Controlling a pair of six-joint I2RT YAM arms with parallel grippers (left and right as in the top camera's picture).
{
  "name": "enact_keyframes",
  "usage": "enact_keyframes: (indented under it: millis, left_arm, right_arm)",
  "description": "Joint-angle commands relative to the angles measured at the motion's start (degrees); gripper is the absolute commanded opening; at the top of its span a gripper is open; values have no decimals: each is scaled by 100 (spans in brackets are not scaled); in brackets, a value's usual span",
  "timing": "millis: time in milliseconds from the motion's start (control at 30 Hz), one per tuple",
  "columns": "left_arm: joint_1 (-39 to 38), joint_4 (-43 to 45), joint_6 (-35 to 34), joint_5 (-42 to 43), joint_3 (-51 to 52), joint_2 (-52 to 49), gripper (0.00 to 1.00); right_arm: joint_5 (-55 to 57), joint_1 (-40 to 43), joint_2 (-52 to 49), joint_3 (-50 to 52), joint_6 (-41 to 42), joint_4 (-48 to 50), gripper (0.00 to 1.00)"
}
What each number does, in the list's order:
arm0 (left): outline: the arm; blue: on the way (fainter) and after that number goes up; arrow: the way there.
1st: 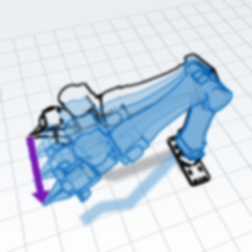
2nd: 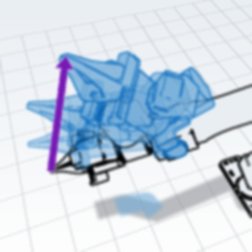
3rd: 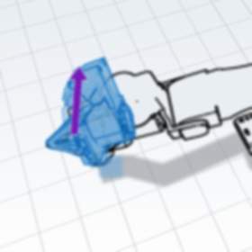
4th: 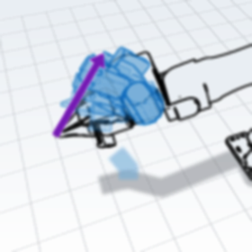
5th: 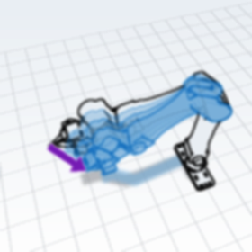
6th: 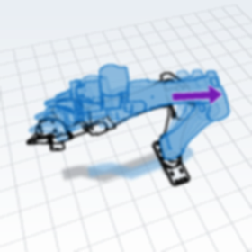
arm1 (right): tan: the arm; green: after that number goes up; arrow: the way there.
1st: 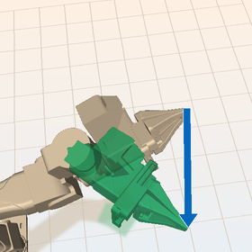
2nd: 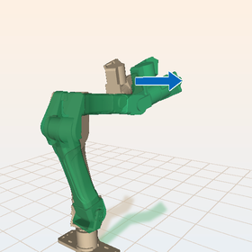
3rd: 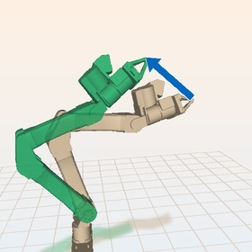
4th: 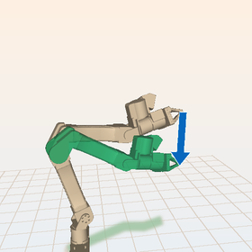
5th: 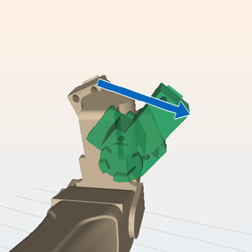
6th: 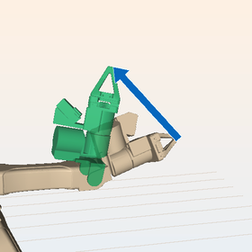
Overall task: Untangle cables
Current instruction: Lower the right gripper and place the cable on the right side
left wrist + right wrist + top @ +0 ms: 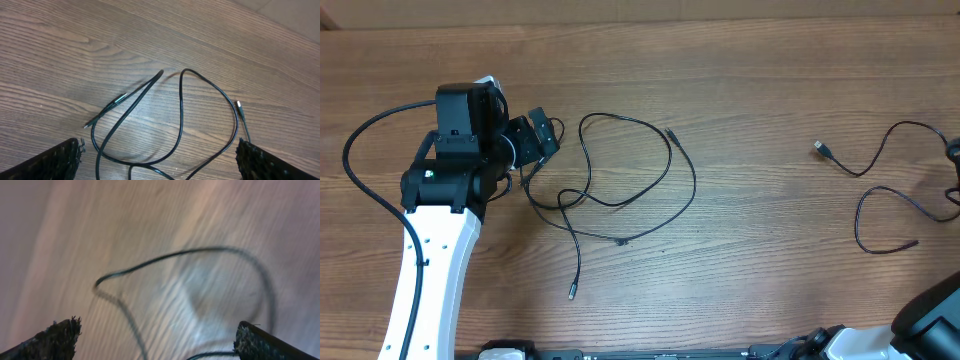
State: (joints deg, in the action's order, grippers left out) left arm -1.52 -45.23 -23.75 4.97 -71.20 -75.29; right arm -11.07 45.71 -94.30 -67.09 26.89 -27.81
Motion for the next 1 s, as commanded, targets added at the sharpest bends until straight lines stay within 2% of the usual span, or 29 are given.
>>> enact_keyframes:
  millis: [0,333,700,733,833,967]
  left_arm:
    - [0,2,105,59,-120,-37,100]
    - [0,2,105,59,-120,-37,100]
    - [0,0,105,59,-120,-37,99]
    - [0,2,105,59,-120,-37,100]
    - [0,2,105,57,-120,-35,100]
    - [0,2,105,59,-120,-37,99]
  right_arm:
    - [-1272,-15,9,-111,-568,-74,100]
    - [-1537,-533,9,-111,-772,-1047,100]
    - [-367,-1331,-2,-33,-717,-1541,100]
    - [-216,-1401,-2,31,-610,-1537,100]
    - [597,-1596,-2,334,393,-1528,100]
    - [756,-1705,-2,601,1058,-1423,100]
